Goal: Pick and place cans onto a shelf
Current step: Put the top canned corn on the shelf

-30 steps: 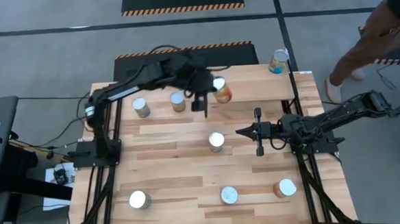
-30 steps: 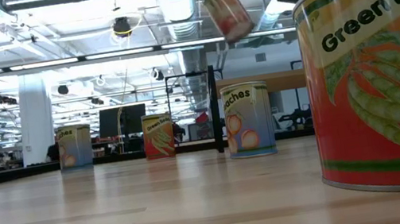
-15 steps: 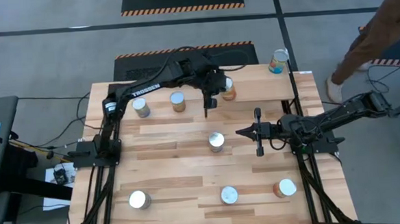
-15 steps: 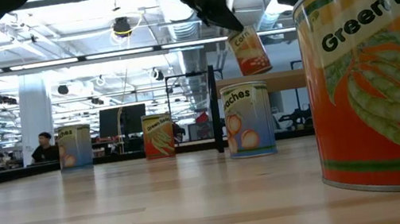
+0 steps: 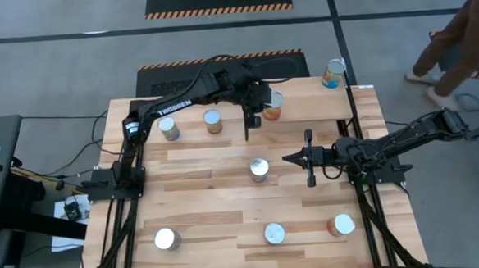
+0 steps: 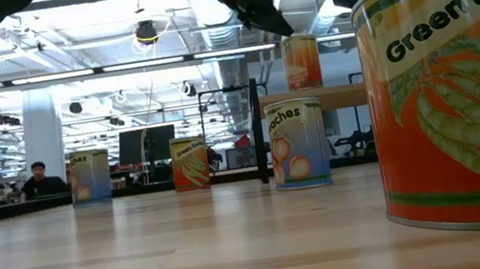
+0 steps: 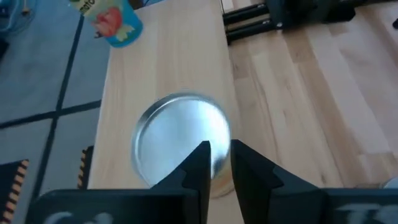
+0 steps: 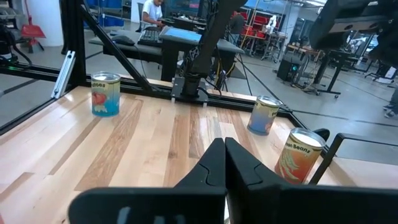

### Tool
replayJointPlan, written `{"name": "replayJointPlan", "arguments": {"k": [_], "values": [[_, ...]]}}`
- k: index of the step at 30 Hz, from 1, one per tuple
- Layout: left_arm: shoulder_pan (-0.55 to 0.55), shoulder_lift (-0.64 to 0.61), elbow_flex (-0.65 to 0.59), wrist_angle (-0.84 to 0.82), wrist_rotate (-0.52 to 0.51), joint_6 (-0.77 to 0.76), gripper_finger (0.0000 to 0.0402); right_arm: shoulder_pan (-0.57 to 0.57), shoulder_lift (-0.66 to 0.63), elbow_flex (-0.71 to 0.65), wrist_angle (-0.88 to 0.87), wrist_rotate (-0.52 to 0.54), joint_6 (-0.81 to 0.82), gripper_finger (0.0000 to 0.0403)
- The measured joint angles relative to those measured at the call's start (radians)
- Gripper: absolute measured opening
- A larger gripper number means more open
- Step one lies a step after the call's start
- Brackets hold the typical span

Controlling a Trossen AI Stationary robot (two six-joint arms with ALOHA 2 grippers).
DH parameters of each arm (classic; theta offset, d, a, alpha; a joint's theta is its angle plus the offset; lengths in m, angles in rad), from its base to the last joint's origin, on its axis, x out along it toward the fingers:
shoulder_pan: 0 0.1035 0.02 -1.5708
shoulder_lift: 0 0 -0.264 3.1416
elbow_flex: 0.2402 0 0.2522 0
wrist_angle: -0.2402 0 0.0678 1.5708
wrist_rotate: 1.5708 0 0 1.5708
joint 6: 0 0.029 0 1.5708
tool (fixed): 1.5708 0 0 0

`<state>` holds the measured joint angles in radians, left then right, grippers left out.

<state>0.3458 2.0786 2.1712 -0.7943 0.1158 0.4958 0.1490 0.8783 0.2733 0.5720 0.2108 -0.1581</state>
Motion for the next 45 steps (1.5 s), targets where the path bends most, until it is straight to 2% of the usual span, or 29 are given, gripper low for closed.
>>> {"name": "replayJointPlan", "arguments": {"k": [4, 8, 11, 14, 17, 22, 24, 27, 33, 39, 45], "values": [[0.005, -0.066, 0.000, -0.005, 0.011, 0.027, 0.0059, 0.000, 0.000, 0.000, -0.003, 0.000, 0.000, 0.0008], [0.028, -0.181, -0.012, 0.012, 0.152, 0.001, 0.0035, 0.000, 0.000, 0.000, -0.006, 0.000, -0.005, 0.0006], [0.040, -0.251, -0.090, 0.035, 0.234, -0.023, 0.0007, 0.000, 0.000, 0.000, -0.011, 0.002, -0.007, 0.0005], [0.036, -0.325, -0.245, 0.114, 0.244, -0.034, 0.0004, 0.000, 0.000, 0.000, -0.013, 0.022, -0.008, 0.0005], [0.031, -0.416, -0.465, 0.284, 0.246, -0.056, 0.0002, 0.000, 0.000, 0.005, -0.021, 0.052, -0.011, 0.0005], [0.030, -0.588, -0.879, 0.683, 0.253, -0.141, 0.0000, -0.001, 0.000, 0.087, -0.158, 0.097, -0.015, 0.0005], [0.029, -0.663, -1.027, 0.855, 0.265, -0.190, 0.0000, -0.002, 0.007, 0.144, -0.243, 0.108, -0.016, 0.0005], [0.020, -0.765, -1.219, 1.028, 0.270, -0.263, 0.0000, -0.018, 0.013, 0.247, -0.416, 0.109, -0.018, 0.0005], [0.004, -0.940, -1.475, 1.189, 0.265, -0.338, 0.0000, -0.115, 0.067, 0.505, -0.783, 0.111, -0.011, 0.0033], [-0.001, -1.055, -1.601, 1.213, 0.262, -0.362, 0.0000, -0.263, 0.229, 0.788, -1.073, 0.107, -0.063, 0.0094], [-0.001, -1.089, -1.640, 1.214, 0.242, -0.362, 0.0000, -0.385, 0.407, 1.020, -1.275, 0.102, -0.162, 0.0157]]}}
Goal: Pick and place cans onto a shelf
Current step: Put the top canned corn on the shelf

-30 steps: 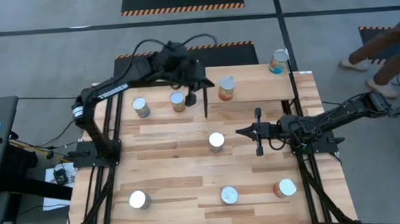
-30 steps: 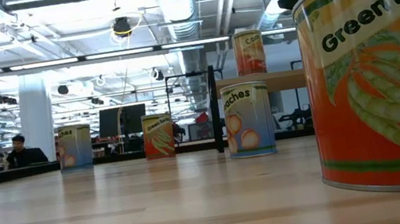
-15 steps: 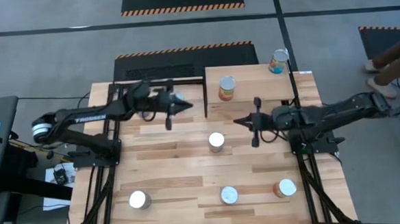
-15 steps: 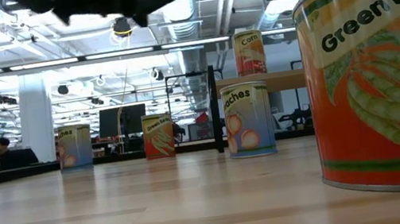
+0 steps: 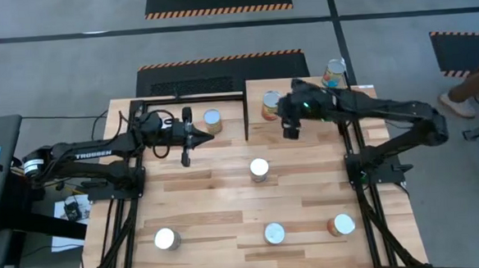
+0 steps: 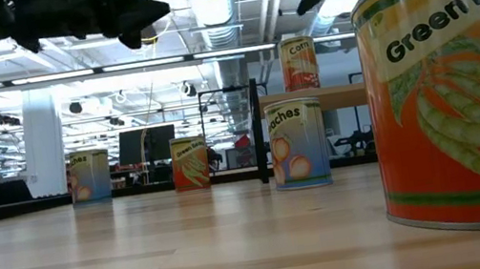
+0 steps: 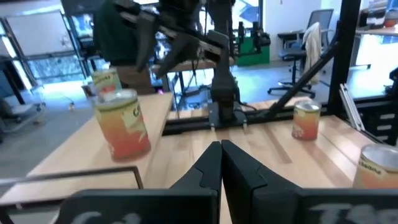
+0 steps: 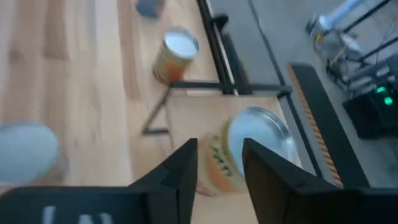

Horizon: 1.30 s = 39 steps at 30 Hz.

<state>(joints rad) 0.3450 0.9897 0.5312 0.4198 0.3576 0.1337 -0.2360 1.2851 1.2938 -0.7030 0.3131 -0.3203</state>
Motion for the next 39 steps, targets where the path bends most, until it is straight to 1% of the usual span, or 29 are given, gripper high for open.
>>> {"name": "replayJointPlan", "arguments": {"k": [2, 5, 12, 19, 25, 34, 39], "values": [[0.000, 0.002, -0.008, -0.001, -0.003, 0.000, 0.0000, -0.028, 0.053, 0.064, -0.072, -0.013, -0.030, 0.0168], [0.000, 0.002, -0.015, -0.005, -0.003, 0.000, 0.0000, -0.065, 0.121, 0.133, -0.150, -0.054, -0.053, 0.0171], [0.000, 0.002, -0.016, -0.015, -0.003, 0.003, 0.0000, -0.104, 0.206, 0.203, -0.171, -0.053, -0.096, 0.0146], [0.000, 0.003, -0.016, -0.019, -0.003, 0.003, 0.0000, -0.116, 0.210, 0.211, -0.205, -0.079, -0.095, 0.0105], [0.000, 0.003, -0.016, -0.019, -0.003, 0.003, 0.0000, -0.124, 0.210, 0.211, -0.225, -0.081, -0.087, 0.0074], [0.000, 0.003, -0.016, -0.014, -0.002, 0.004, 0.0000, -0.140, 0.223, 0.213, -0.226, -0.073, -0.105, 0.0057], [0.000, 0.003, -0.016, -0.014, -0.002, 0.015, 0.0000, -0.144, 0.221, 0.234, -0.262, -0.075, -0.113, 0.0010]]}}
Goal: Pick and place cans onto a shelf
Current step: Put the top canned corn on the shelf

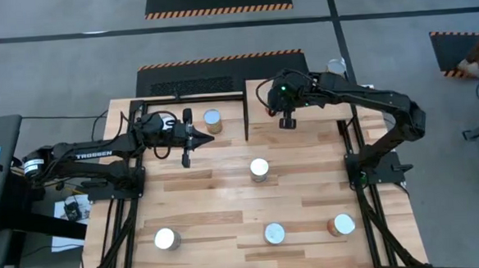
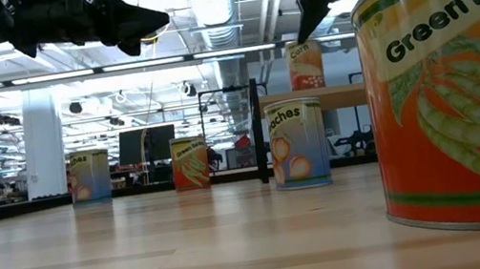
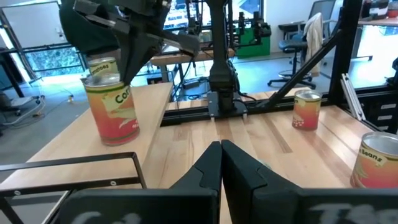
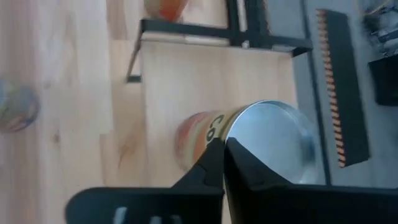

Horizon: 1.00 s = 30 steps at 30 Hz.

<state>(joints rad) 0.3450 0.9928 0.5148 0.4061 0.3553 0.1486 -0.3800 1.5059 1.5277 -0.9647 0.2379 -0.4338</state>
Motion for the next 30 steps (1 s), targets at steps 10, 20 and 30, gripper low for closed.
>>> {"name": "replayJointPlan", "arguments": {"k": [10, 20, 30], "values": [[0.000, 0.000, 0.000, -0.017, 0.000, -0.003, 0.0000, -0.124, -0.052, 0.100, -0.130, 0.001, -0.087, 0.0004], [0.000, 0.000, 0.000, -0.019, 0.000, 0.001, 0.0000, -0.414, -0.111, 0.037, -0.122, -0.173, -0.179, 0.0003], [0.000, 0.000, 0.000, -0.018, -0.002, 0.000, 0.0000, -0.552, -0.052, 0.037, -0.119, -0.272, -0.259, 0.0001]]}}
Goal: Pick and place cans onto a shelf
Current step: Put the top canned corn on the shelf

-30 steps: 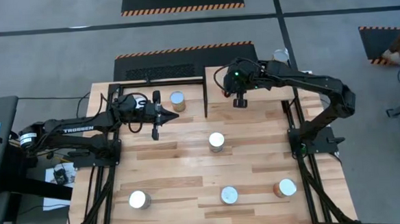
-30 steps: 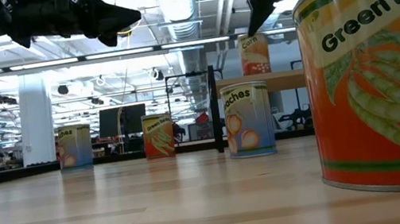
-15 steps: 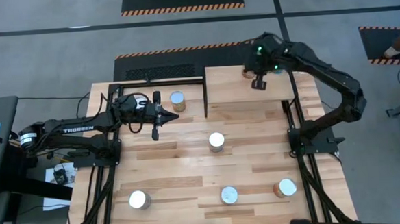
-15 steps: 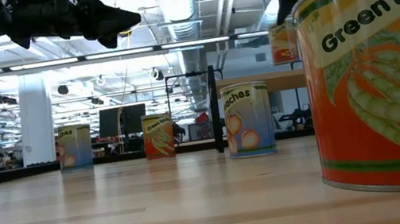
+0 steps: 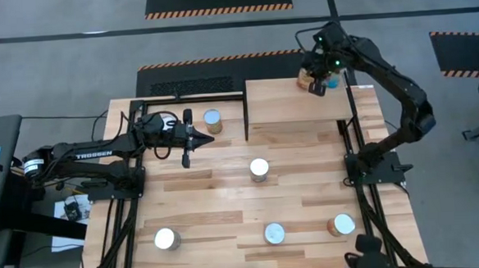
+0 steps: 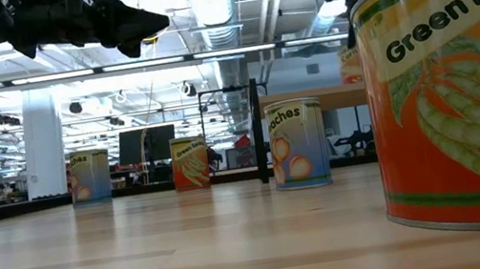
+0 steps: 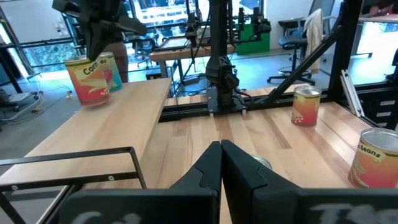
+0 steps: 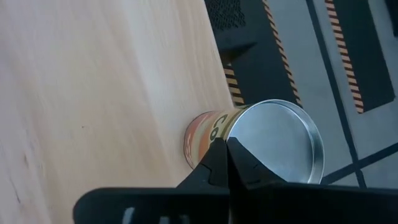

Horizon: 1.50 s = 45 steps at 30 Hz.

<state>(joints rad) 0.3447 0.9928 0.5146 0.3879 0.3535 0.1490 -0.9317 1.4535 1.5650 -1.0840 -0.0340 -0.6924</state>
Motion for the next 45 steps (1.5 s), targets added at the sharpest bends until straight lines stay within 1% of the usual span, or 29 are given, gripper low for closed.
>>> {"name": "replayJointPlan", "arguments": {"k": [22, 39, 42, 45], "values": [[0.000, 0.000, 0.000, -0.002, -0.002, -0.001, 0.0000, -0.007, 0.008, 0.000, -0.026, 0.005, -0.015, 0.0009], [0.000, 0.000, 0.000, -0.001, -0.002, -0.006, 0.0000, -0.007, 0.008, 0.000, 0.002, 0.009, 0.001, 0.0010], [0.000, 0.000, 0.000, -0.001, -0.002, -0.006, 0.0000, -0.007, 0.008, 0.000, 0.001, 0.009, 0.011, 0.0021], [0.000, 0.000, 0.000, -0.001, -0.002, -0.006, 0.0000, -0.007, 0.008, 0.000, 0.002, 0.009, 0.013, 0.0041]]}}
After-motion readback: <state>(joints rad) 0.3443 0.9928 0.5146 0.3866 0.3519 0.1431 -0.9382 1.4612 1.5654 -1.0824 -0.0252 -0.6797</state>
